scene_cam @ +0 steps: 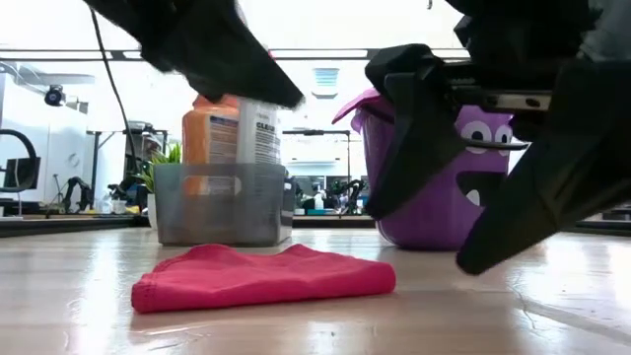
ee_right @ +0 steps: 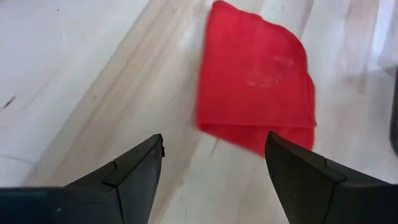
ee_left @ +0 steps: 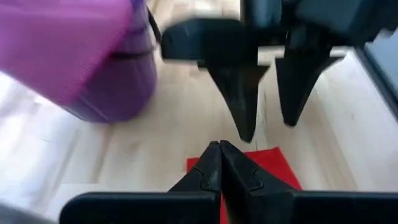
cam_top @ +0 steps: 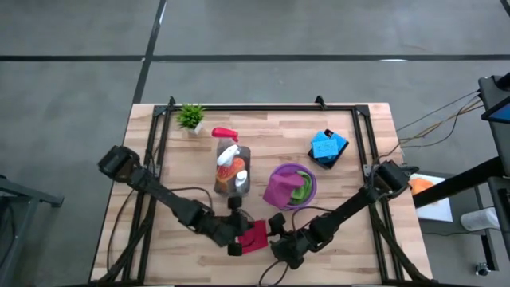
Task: Pick & Place Kitchen Items
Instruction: Put the red microfiber cloth into the purple bucket
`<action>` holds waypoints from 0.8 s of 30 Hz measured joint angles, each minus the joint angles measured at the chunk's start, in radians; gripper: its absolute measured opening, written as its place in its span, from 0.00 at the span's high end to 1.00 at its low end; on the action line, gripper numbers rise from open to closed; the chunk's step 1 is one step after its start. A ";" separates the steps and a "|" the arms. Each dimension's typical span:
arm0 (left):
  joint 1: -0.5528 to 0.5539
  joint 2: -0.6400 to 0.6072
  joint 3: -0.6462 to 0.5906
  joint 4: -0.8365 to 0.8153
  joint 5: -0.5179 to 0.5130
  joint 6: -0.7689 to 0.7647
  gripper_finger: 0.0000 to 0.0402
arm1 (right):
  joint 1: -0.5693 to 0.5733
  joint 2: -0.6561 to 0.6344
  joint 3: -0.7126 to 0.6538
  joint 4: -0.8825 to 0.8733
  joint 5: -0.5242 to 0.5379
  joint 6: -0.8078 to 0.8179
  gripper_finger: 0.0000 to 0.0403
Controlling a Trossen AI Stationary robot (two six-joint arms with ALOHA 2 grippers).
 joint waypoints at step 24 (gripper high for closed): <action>-0.097 -0.241 -0.227 0.009 -0.242 -0.019 1.00 | -0.047 0.184 0.209 -0.144 -0.036 -0.092 0.48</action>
